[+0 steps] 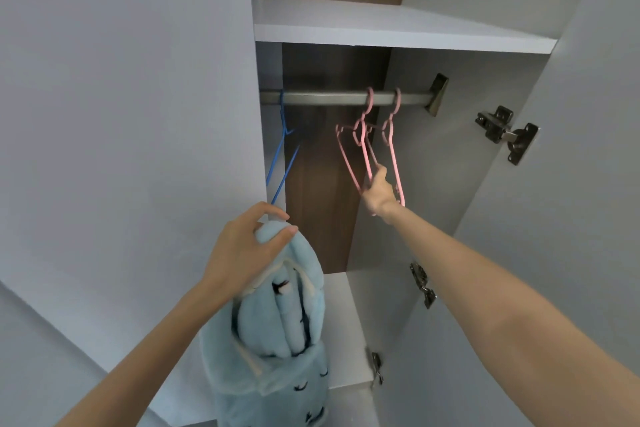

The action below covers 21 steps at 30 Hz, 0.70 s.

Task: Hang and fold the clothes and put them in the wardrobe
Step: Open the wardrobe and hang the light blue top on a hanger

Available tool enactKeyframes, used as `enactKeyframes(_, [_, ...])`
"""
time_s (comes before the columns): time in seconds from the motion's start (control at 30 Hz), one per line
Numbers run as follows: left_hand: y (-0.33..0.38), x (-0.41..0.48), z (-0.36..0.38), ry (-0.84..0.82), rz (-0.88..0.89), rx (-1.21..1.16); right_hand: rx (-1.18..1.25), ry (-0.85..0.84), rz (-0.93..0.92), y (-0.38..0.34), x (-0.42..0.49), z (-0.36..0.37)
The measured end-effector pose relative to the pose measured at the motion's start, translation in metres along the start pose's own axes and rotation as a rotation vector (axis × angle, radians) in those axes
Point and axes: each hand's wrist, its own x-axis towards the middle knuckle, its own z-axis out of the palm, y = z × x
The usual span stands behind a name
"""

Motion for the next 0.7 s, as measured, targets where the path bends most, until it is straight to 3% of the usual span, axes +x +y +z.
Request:
enactKeyframes(0.27, [0.003, 0.003, 0.005, -0.022, 0.028, 0.006, 0.019, 0.245, -0.172, -0.011, -0.003, -0.007])
enactKeyframes(0.7, [0.032, -0.023, 0.009, 0.024, 0.09, 0.022, -0.079, 0.209, -0.237, -0.028, -0.032, -0.076])
